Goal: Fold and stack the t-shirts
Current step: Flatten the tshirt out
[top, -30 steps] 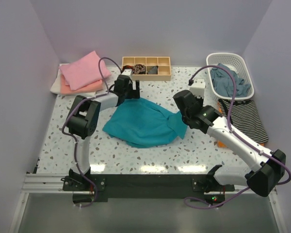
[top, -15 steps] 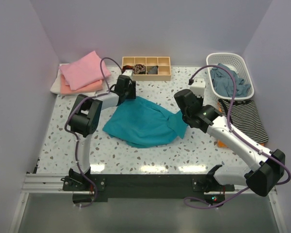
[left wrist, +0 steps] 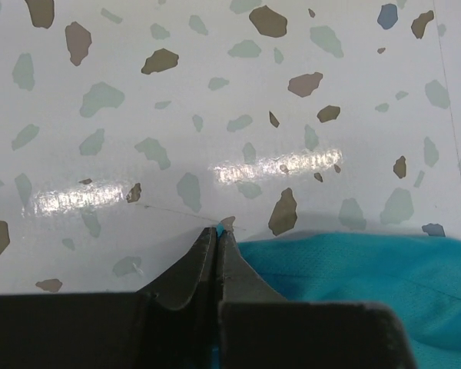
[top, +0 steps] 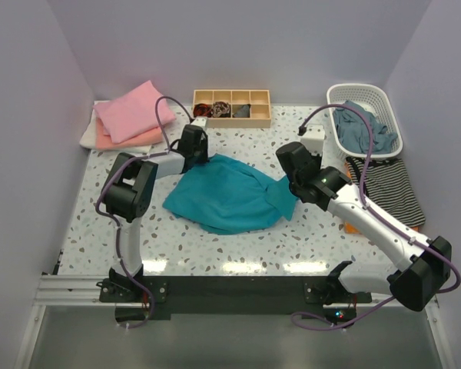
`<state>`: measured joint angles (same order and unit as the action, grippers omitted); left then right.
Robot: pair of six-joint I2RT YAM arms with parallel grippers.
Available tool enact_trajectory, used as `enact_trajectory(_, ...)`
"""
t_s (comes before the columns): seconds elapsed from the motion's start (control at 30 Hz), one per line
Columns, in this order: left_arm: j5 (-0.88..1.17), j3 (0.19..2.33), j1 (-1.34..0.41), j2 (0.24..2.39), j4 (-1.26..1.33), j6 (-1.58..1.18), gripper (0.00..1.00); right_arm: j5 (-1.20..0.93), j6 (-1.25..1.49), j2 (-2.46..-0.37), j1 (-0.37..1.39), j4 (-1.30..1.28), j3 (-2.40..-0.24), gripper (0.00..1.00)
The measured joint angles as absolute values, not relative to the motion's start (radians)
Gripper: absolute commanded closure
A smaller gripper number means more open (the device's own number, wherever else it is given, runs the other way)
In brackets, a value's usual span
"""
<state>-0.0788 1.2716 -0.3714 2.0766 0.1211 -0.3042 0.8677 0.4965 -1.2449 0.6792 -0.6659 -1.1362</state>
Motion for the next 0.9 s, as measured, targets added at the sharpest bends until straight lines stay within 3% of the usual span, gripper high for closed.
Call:
enact_trajectory(0.33,-0.076,1.277,-0.369,1.963,0.008,-0.294,1.0,0.86,0.448,-1.194,0.666,-0.654,-1.132,1.0)
enact_trajectory(0.67,-0.076,1.27,-0.343,1.393,-0.062,-0.267,1.0,0.796,0.347,-1.055,0.664,-0.617,-1.172,1.0)
enact_trajectory(0.9,-0.099,1.279,-0.341,1.207,-0.213,-0.249,1.0,0.792,0.305,-0.969,0.664,-0.612,-1.211,1.0)
